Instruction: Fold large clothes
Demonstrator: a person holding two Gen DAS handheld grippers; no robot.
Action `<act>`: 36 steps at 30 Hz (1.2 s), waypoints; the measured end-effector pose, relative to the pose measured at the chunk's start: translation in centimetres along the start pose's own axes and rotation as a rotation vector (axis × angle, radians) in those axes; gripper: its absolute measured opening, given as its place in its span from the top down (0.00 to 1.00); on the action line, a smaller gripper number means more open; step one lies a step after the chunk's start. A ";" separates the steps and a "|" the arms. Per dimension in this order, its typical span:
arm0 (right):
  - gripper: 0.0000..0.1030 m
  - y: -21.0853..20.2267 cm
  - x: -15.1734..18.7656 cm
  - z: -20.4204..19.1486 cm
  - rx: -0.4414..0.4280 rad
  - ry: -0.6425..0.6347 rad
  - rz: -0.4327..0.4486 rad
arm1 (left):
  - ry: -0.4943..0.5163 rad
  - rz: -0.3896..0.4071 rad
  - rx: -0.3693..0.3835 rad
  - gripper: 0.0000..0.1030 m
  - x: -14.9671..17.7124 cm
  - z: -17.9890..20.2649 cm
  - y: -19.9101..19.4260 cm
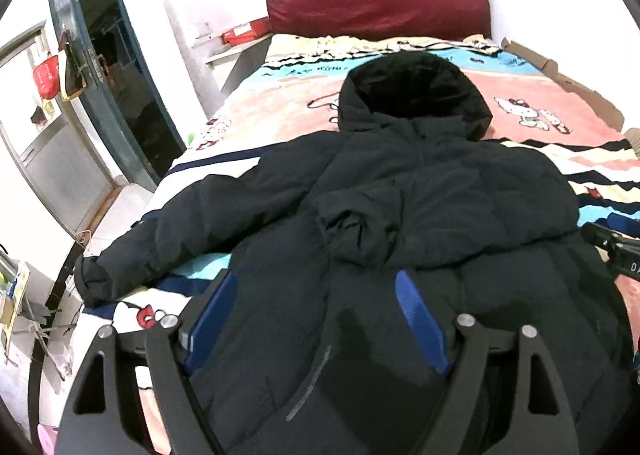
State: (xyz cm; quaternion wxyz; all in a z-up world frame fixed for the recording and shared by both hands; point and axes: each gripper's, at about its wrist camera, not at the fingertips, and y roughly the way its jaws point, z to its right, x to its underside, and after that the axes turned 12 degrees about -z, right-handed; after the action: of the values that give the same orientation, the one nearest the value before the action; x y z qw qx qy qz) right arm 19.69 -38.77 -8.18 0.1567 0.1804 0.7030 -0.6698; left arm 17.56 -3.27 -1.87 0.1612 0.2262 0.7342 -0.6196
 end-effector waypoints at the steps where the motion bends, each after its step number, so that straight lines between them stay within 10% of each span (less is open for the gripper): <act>1: 0.30 -0.4 0.2 0.0 0.001 0.002 0.003 | -0.003 0.004 0.002 0.21 0.4 -0.3 -0.4; 22: 0.28 -6.6 6.5 -0.6 0.055 0.066 0.034 | -0.117 0.000 0.028 0.21 7.3 -7.9 -2.3; 36: 0.26 -4.6 5.8 -4.2 0.077 0.022 -0.017 | -0.447 -0.113 0.150 0.21 10.5 -23.4 4.0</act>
State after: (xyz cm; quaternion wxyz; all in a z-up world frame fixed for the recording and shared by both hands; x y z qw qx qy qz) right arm 12.52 -34.45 -6.53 0.1365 0.1877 0.6798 -0.6957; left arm 11.88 21.64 -6.45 0.2676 0.0536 0.6435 -0.7151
